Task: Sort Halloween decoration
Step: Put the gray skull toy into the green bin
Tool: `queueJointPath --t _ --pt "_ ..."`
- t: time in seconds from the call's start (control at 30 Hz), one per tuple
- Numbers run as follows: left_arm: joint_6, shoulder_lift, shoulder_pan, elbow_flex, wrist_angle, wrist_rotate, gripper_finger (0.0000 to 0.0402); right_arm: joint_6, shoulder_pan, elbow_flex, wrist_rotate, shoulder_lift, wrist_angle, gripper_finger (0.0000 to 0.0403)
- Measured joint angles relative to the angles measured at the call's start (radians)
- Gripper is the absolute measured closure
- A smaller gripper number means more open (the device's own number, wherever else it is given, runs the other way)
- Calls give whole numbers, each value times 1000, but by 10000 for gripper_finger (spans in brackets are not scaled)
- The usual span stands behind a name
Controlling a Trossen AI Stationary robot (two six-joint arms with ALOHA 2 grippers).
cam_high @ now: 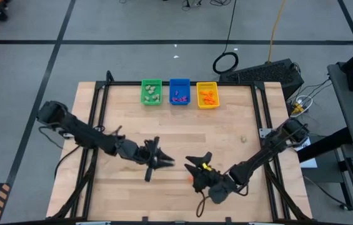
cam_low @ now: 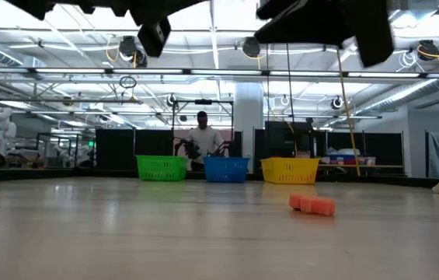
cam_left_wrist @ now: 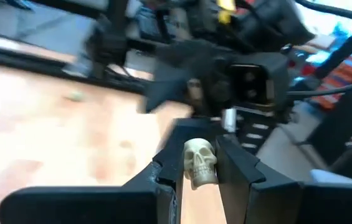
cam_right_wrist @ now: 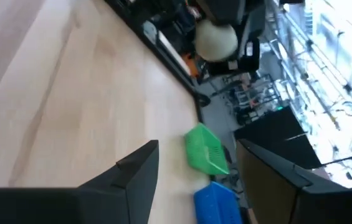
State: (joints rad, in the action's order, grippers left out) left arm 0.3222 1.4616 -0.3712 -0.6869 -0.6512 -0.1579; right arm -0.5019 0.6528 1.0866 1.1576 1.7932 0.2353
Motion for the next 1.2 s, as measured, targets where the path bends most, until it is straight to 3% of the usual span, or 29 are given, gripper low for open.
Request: queueJointPath --t 0.23,0.57,0.9,1.1,1.2 --pt "-115 -206 123 0 204 -62 334 89 30 0 10 -116 -182 200" --pt "-289 -328 376 0 353 -133 334 572 -9 0 -304 -237 -622 200" --pt "-474 -290 678 9 429 -347 334 643 -12 0 -324 -238 -662 200" --pt "-486 -172 821 9 402 -259 334 616 -12 0 -297 -238 -661 200" --pt "-460 -101 855 9 401 -263 334 617 -12 0 -296 -238 -660 200"
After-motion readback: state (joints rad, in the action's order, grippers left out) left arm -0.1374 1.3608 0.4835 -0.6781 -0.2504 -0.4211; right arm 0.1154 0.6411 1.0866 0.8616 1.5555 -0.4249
